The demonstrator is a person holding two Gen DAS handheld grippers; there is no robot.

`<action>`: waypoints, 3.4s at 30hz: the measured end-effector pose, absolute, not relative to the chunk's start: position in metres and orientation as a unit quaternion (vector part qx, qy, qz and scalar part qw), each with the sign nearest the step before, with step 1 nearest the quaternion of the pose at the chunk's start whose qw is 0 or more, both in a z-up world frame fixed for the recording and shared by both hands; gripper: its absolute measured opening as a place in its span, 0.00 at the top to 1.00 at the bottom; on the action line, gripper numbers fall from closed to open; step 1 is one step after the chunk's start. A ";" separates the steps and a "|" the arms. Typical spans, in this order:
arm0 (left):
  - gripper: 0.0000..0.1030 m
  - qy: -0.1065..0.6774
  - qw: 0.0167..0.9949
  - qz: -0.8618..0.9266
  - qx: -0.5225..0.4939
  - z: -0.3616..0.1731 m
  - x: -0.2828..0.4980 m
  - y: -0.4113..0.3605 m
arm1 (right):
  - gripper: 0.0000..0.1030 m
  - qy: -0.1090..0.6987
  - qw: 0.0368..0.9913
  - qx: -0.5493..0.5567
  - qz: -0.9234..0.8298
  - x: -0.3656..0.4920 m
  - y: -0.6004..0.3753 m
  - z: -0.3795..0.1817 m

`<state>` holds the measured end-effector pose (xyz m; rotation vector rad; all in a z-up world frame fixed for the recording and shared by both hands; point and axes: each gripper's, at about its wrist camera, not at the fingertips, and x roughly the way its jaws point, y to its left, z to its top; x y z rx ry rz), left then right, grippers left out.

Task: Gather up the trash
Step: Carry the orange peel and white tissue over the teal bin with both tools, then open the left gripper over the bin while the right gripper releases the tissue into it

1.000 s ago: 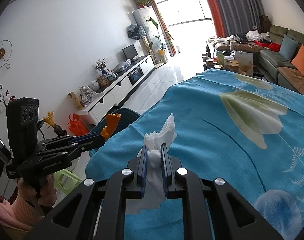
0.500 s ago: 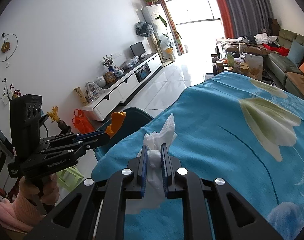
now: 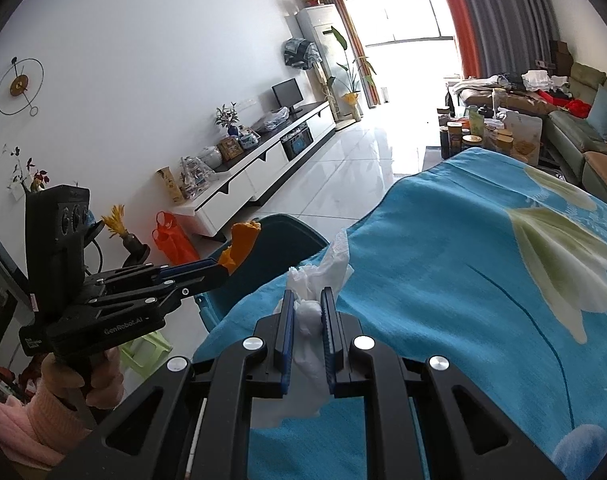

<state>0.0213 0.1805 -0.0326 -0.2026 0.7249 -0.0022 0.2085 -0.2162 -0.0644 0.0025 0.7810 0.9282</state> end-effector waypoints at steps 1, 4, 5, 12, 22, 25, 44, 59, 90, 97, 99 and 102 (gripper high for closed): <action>0.81 0.354 0.930 0.000 -0.099 -0.032 0.021 0.182 | 0.89 0.367 0.821 0.000 0.437 0.209 -0.215 -0.064; 0.81 0.353 0.930 0.004 -0.100 -0.032 0.019 0.186 | 0.89 0.367 0.820 -0.003 0.440 0.210 -0.209 -0.063; 0.81 0.352 0.930 0.006 -0.100 -0.032 0.020 0.186 | 0.89 0.367 0.819 -0.004 0.441 0.210 -0.207 -0.063; 0.81 0.352 0.930 0.021 -0.103 -0.033 0.020 0.193 | 0.89 0.367 0.814 -0.010 0.451 0.211 -0.197 -0.062; 0.81 0.350 0.930 0.047 -0.107 -0.037 0.016 0.212 | 0.89 0.361 0.809 -0.016 0.464 0.211 -0.179 -0.056; 0.81 0.350 0.929 0.052 -0.108 -0.038 0.014 0.218 | 0.89 0.360 0.808 -0.020 0.466 0.212 -0.173 -0.055; 0.81 0.356 0.924 0.069 -0.118 -0.047 0.019 0.229 | 0.89 0.368 0.796 -0.019 0.480 0.226 -0.140 -0.057; 0.81 0.374 0.916 0.081 -0.124 -0.065 0.038 0.239 | 0.88 0.388 0.791 -0.023 0.473 0.237 -0.114 -0.069; 0.80 0.414 0.891 0.111 -0.148 -0.109 0.077 0.260 | 0.77 0.457 0.775 0.004 0.437 0.267 -0.079 -0.103; 0.73 0.400 0.897 0.118 -0.148 -0.101 0.070 0.259 | 0.73 0.453 0.777 0.004 0.437 0.265 -0.088 -0.101; 0.69 0.390 0.902 0.117 -0.145 -0.096 0.065 0.258 | 0.73 0.449 0.779 0.001 0.437 0.265 -0.092 -0.099; 0.59 0.372 0.911 0.108 -0.141 -0.086 0.056 0.251 | 0.70 0.438 0.781 -0.004 0.444 0.259 -0.106 -0.092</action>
